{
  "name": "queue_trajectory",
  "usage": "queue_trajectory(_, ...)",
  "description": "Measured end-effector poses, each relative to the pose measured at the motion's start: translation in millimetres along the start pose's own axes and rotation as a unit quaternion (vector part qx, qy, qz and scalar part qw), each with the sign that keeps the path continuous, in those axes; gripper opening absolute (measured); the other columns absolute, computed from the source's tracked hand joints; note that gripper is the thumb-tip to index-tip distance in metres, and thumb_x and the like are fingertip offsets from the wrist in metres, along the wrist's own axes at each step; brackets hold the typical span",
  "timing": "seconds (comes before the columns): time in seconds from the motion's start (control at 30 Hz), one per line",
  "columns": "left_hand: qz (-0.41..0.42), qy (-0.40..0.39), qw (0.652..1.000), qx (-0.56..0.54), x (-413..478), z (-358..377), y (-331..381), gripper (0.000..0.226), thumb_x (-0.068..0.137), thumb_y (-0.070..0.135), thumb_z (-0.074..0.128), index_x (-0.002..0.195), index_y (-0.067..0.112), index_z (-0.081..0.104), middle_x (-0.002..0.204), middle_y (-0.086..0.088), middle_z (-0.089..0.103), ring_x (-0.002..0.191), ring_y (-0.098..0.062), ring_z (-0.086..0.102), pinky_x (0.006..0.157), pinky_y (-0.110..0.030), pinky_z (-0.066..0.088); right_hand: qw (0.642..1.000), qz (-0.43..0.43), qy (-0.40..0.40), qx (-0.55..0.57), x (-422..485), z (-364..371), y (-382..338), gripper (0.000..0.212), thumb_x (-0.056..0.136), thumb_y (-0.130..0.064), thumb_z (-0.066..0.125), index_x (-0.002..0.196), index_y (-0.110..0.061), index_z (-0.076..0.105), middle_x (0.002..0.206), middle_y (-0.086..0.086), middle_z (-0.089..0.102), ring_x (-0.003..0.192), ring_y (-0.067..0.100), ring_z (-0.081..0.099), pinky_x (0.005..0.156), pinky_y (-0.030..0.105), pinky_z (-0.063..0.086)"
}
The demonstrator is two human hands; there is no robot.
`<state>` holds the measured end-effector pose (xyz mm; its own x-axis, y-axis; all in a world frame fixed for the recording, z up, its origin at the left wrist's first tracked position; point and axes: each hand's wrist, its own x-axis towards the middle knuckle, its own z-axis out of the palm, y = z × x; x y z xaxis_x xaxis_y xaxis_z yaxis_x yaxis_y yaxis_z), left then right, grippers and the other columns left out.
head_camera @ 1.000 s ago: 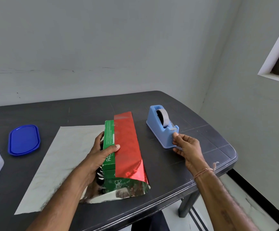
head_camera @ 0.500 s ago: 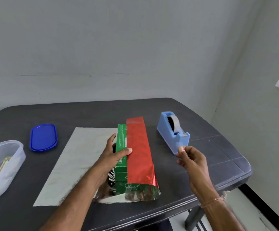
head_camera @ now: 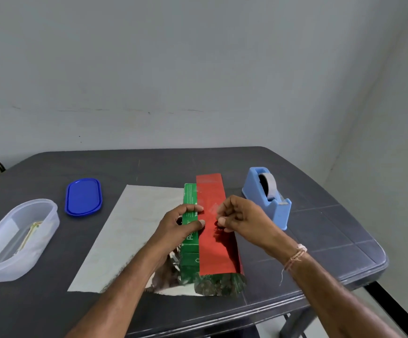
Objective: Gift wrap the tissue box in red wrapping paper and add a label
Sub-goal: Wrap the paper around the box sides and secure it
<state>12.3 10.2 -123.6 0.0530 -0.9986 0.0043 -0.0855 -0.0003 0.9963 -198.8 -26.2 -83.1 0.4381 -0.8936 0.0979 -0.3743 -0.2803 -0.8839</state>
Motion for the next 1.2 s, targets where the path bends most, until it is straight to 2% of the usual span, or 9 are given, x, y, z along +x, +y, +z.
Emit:
queue_trajectory(0.07,-0.013,-0.037,0.999,0.006,-5.1,-4.2,1.5,0.04,0.085,0.022,0.083,0.119,0.038,0.07,0.124,0.005,0.069,0.102,-0.013,0.073,0.081,-0.022,0.058,1.0,0.003,-0.007,-0.007,0.2,-0.8,1.5,0.011,0.093,-0.002,0.071,0.1,-0.01,0.066,0.096,0.013,0.073,0.085,0.017,0.072,0.079,0.027,0.06)
queue_trajectory(0.23,-0.017,-0.115,0.993,0.018,-17.1,-14.0,-0.5,0.07,0.081,0.02,0.086,0.141,0.04,0.055,0.137,0.009,0.058,0.111,0.002,0.065,0.091,-0.021,0.056,0.999,0.002,-0.029,-0.03,0.0,-2.9,1.8,0.008,0.094,-0.008,0.071,0.098,-0.016,0.07,0.094,0.005,0.075,0.084,0.012,0.068,0.086,0.03,0.06)
queue_trajectory(0.4,-0.016,-0.132,0.991,0.016,-19.8,-18.1,-0.8,0.079,0.077,0.021,0.089,0.143,0.043,0.052,0.138,0.013,0.058,0.115,0.003,0.062,0.096,-0.024,0.056,0.994,0.0,-0.084,-0.065,-2.1,-3.0,-6.2,0.005,0.095,-0.015,0.072,0.098,-0.019,0.073,0.103,0.003,0.076,0.097,0.018,0.07,0.091,0.032,0.059)
queue_trajectory(0.6,0.0,-0.124,0.992,0.025,-19.1,-18.9,-6.4,0.082,0.072,0.029,0.093,0.14,0.05,0.053,0.138,0.017,0.056,0.124,-0.004,0.058,0.095,-0.027,0.058,0.984,-0.003,-0.144,-0.107,-1.0,2.5,-24.3,0.005,0.096,-0.014,0.07,0.101,-0.011,0.071,0.098,0.001,0.07,0.082,0.004,0.062,0.078,0.021,0.054)
queue_trajectory(0.7,0.008,-0.12,0.992,0.025,-18.5,-19.4,-9.6,0.083,0.071,0.029,0.094,0.14,0.048,0.054,0.137,0.016,0.057,0.121,-0.001,0.06,0.096,-0.028,0.058,0.981,-0.001,-0.152,-0.117,1.7,4.8,-27.5,0.003,0.096,-0.014,0.07,0.098,-0.011,0.071,0.097,0.004,0.07,0.076,0.001,0.06,0.073,0.018,0.051)
queue_trajectory(0.8,0.019,-0.117,0.993,0.024,-17.5,-19.5,-12.9,0.084,0.07,0.027,0.094,0.142,0.045,0.054,0.138,0.017,0.056,0.118,0.003,0.06,0.095,-0.026,0.057,0.98,0.002,-0.162,-0.116,4.4,6.7,-28.1,0.002,0.095,-0.015,0.072,0.094,-0.014,0.07,0.093,-0.001,0.069,0.072,-0.003,0.059,0.071,0.015,0.049)
queue_trajectory(0.93,0.043,-0.111,0.992,0.049,-18.0,-18.4,-18.4,0.089,0.067,0.031,0.096,0.144,0.044,0.052,0.141,0.021,0.052,0.118,0.01,0.057,0.098,-0.023,0.055,0.978,0.002,-0.156,-0.137,9.3,8.0,-23.3,0.009,0.093,-0.021,0.076,0.095,-0.014,0.07,0.099,-0.002,0.069,0.077,0.003,0.06,0.074,0.021,0.052)
queue_trajectory(1.03,0.066,-0.091,0.991,0.072,-19.3,-16.3,-23.6,0.091,0.065,0.036,0.096,0.143,0.047,0.051,0.142,0.024,0.051,0.122,0.007,0.056,0.101,-0.022,0.053,0.977,-0.018,-0.138,-0.161,9.1,10.1,-21.9,0.012,0.089,-0.025,0.079,0.092,-0.017,0.071,0.103,-0.006,0.067,0.081,0.008,0.061,0.078,0.029,0.056)
queue_trajectory(1.2,0.082,-0.075,0.989,0.096,-17.4,-15.0,-30.2,0.096,0.058,0.056,0.095,0.142,0.054,0.049,0.151,0.022,0.044,0.133,-0.004,0.052,0.11,-0.037,0.05,0.964,-0.065,-0.107,-0.236,11.5,16.7,-17.5,0.01,0.086,-0.033,0.082,0.087,-0.03,0.072,0.102,-0.01,0.063,0.083,0.011,0.06,0.082,0.041,0.057)
